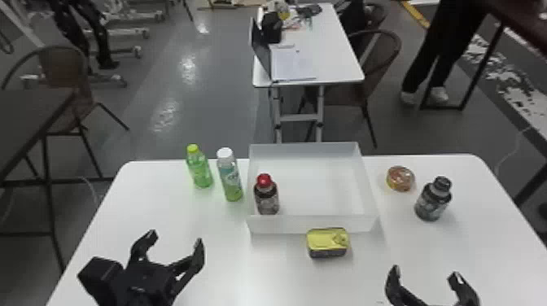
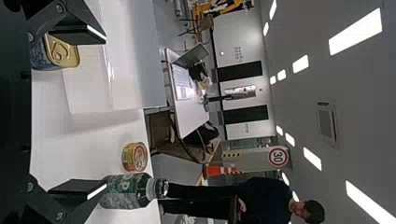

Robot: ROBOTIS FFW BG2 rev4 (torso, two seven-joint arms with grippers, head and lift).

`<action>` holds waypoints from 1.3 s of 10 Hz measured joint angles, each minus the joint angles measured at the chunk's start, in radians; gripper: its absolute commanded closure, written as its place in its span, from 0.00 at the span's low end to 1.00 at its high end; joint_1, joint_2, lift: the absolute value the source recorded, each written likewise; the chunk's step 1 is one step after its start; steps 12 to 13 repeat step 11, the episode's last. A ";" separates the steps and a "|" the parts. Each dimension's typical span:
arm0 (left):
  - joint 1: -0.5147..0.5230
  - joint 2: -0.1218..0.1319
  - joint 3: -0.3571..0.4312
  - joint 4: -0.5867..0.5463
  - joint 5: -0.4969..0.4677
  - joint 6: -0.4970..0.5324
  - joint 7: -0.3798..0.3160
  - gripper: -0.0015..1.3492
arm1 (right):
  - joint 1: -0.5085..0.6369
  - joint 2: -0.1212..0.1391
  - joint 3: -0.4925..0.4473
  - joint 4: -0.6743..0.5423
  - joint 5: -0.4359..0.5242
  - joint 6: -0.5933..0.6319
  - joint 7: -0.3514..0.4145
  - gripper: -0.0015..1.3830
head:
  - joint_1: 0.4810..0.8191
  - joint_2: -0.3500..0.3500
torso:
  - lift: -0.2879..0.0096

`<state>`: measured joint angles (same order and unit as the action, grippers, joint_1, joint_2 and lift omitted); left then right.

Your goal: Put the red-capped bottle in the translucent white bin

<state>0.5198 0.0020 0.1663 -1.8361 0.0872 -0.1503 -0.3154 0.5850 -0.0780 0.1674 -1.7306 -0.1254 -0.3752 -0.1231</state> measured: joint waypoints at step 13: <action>0.137 0.021 -0.061 -0.020 0.060 -0.127 0.127 0.17 | 0.061 0.017 0.001 -0.006 0.020 -0.064 -0.039 0.14 | 0.63 0.66 | 0.97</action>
